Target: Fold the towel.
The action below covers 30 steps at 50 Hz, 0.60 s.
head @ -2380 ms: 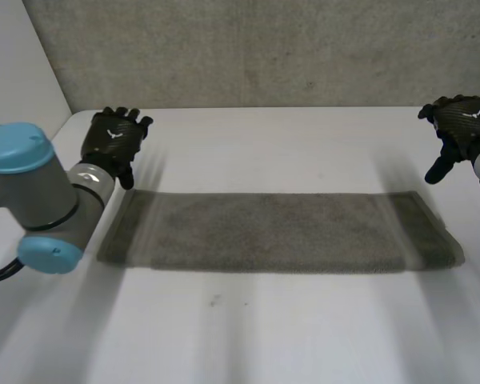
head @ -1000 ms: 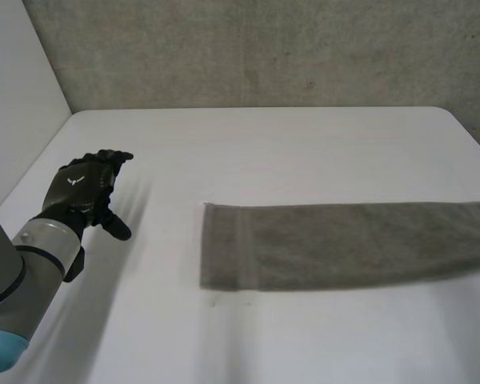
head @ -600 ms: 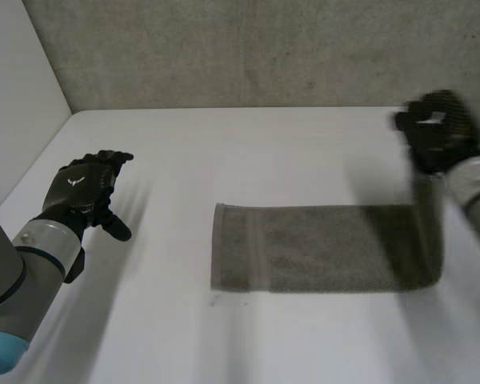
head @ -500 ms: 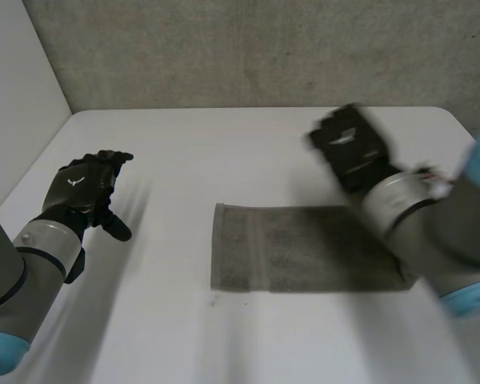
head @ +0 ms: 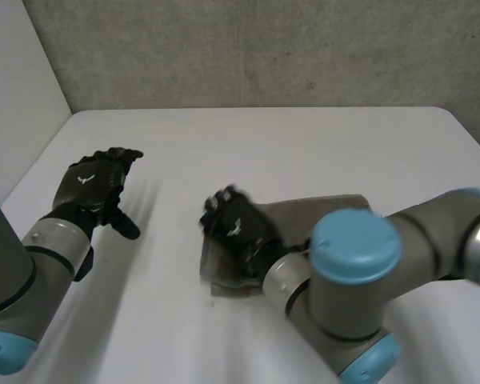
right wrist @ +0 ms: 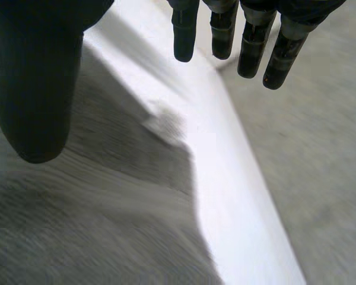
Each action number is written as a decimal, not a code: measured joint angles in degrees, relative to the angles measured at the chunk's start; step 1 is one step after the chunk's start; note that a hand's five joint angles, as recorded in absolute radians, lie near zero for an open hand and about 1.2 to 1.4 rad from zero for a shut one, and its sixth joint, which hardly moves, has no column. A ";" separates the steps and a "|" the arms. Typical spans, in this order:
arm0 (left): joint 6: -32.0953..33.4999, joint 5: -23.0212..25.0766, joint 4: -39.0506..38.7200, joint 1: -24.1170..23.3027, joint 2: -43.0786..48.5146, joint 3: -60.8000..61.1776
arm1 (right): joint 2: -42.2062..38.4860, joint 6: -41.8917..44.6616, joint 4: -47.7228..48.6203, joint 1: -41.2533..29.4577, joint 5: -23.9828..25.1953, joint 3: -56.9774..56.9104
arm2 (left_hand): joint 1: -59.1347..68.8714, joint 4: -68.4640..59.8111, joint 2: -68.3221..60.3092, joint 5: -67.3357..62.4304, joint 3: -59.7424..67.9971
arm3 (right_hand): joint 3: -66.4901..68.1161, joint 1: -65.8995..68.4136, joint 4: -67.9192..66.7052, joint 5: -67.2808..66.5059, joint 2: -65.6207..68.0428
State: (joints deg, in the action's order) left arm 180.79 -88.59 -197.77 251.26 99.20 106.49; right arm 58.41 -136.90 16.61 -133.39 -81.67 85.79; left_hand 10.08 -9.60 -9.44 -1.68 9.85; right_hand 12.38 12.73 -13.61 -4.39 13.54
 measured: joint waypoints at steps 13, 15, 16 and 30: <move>-0.16 -0.17 0.42 -7.66 7.22 -9.05 | 14.71 -19.99 -4.77 18.36 1.34 12.41 | 0.00 0.00 0.00 0.00 0.00 | 0.00 0.00 0.00 0.25 0.00; -0.17 -0.18 0.53 -9.45 9.65 -11.23 | 16.34 -21.60 -5.45 23.24 4.04 16.26 | 0.00 0.00 0.00 0.00 0.00 | 0.00 0.00 0.00 0.26 0.00; -0.17 -0.21 0.57 -9.99 10.42 -11.88 | 16.71 -21.85 -5.59 24.57 4.92 17.31 | 0.00 0.00 0.00 0.00 0.00 | 0.00 0.00 0.00 0.26 0.00; 2.01 -2.79 2.42 -17.19 26.91 -21.56 | 16.71 -21.69 -5.65 41.47 17.88 28.18 | 0.00 0.00 0.01 0.00 0.00 | 7.24 5.37 -6.60 -5.99 7.12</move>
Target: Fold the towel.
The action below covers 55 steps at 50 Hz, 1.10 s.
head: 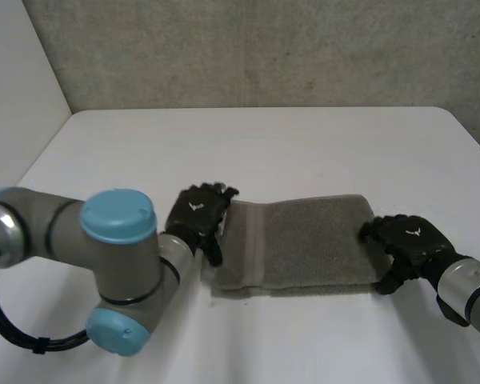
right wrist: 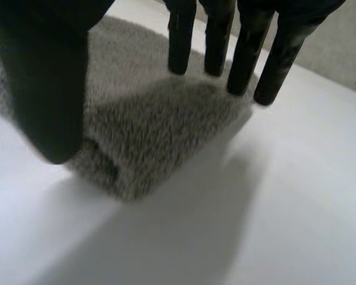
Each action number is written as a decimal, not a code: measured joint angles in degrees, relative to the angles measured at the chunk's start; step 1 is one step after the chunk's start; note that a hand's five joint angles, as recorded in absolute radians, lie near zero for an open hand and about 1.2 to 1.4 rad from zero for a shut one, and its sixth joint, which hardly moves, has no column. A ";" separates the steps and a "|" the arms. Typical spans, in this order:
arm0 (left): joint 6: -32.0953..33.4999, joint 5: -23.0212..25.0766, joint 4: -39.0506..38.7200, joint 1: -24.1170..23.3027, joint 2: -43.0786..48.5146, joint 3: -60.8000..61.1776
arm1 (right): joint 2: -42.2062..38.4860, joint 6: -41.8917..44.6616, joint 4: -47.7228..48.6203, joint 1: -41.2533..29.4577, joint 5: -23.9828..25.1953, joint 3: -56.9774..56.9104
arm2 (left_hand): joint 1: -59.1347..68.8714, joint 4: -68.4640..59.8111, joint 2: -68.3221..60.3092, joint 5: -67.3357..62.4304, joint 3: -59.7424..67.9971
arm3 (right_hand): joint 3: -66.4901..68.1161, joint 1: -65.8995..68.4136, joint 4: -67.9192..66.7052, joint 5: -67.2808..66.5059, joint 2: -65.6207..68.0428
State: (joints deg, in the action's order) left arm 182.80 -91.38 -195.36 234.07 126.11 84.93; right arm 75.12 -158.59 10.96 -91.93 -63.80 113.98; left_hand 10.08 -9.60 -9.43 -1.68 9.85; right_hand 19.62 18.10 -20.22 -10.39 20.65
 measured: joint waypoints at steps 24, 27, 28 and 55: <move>6.34 -9.18 1.83 -3.35 -13.67 3.25 | -0.81 2.89 3.70 -16.00 -7.28 -16.81 | 0.00 0.00 0.00 0.03 0.00 | 48.22 33.79 -48.14 -45.54 45.86; 6.42 -11.47 1.92 -2.12 -16.86 4.27 | -1.58 3.13 3.12 -22.98 -9.40 -20.70 | 0.00 0.00 0.00 0.03 0.00 | 48.24 33.79 -48.14 -45.64 45.86; 6.45 -12.07 1.94 -1.62 -17.78 4.62 | -1.96 3.24 2.95 -24.50 -9.77 -21.50 | 0.00 0.00 0.00 0.03 0.00 | 48.24 33.79 -48.14 -45.65 45.86; -0.99 -9.42 0.73 3.87 -25.29 8.69 | -6.31 -0.99 -2.07 -35.99 -11.26 -21.15 | 0.00 0.00 0.00 0.03 0.00 | -7.23 -5.29 6.63 6.23 -7.07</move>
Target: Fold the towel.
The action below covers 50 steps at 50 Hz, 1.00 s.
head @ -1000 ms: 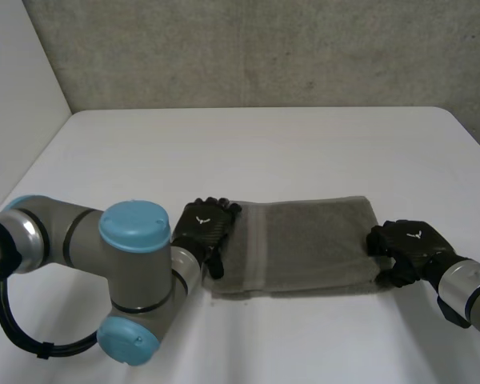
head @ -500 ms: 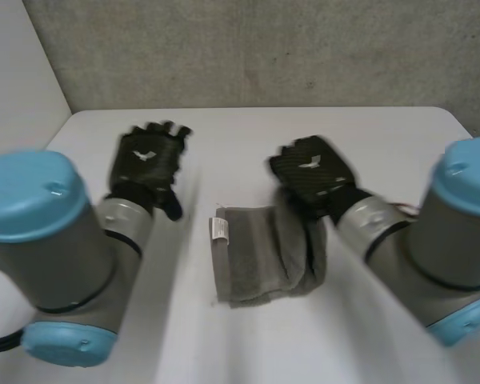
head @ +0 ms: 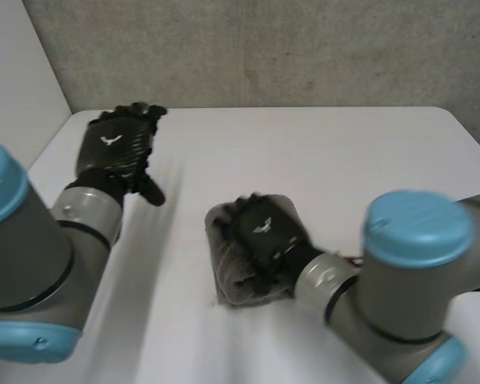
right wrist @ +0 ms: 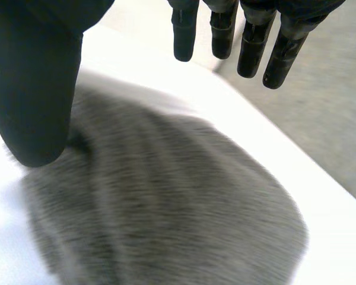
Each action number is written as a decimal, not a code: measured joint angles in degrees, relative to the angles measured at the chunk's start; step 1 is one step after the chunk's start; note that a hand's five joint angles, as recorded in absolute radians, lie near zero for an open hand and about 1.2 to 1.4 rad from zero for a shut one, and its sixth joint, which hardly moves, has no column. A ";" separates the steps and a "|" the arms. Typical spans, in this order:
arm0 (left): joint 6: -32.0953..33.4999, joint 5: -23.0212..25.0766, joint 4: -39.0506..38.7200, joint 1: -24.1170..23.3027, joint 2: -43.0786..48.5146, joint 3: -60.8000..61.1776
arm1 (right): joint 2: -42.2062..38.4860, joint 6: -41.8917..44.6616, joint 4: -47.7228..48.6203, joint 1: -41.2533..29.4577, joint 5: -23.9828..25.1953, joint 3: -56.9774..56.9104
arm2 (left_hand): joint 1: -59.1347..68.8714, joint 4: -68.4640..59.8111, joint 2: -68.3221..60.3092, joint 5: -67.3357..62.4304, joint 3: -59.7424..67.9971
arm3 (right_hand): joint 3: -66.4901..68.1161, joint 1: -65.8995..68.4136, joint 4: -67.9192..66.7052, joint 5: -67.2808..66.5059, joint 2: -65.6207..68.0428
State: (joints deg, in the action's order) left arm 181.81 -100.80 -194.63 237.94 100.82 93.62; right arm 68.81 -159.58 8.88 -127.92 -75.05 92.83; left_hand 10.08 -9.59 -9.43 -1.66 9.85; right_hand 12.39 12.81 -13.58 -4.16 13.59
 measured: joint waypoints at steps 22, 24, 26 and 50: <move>-16.87 2.45 10.56 -8.45 22.82 -11.24 | -0.10 -18.08 -4.21 16.12 9.45 0.51 | 0.00 0.00 0.00 0.00 0.00 | 0.00 0.00 0.00 0.02 0.00; -16.76 2.13 11.03 -8.41 23.51 -11.07 | -2.66 -16.57 -4.30 16.06 9.44 -0.55 | 0.00 0.00 0.00 0.00 0.00 | 0.00 0.00 0.00 0.02 0.00; -16.42 1.61 11.54 -8.33 24.32 -10.74 | -6.94 -13.49 -4.64 15.94 9.24 -2.40 | 0.00 0.00 0.00 0.00 0.00 | 0.00 0.00 0.00 0.02 0.00; -2.66 1.31 14.66 -2.74 2.53 -16.19 | 8.95 -12.39 -3.86 16.84 -7.17 -14.27 | 0.00 0.00 0.00 0.00 0.00 | 0.00 0.00 0.00 0.29 0.00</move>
State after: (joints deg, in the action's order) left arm 179.15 -99.49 -179.97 235.20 103.34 77.43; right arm 77.76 -171.97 5.03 -111.08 -82.23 78.56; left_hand 10.08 -9.59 -9.43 -1.65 9.85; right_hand 12.39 12.80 -13.58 -3.86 13.59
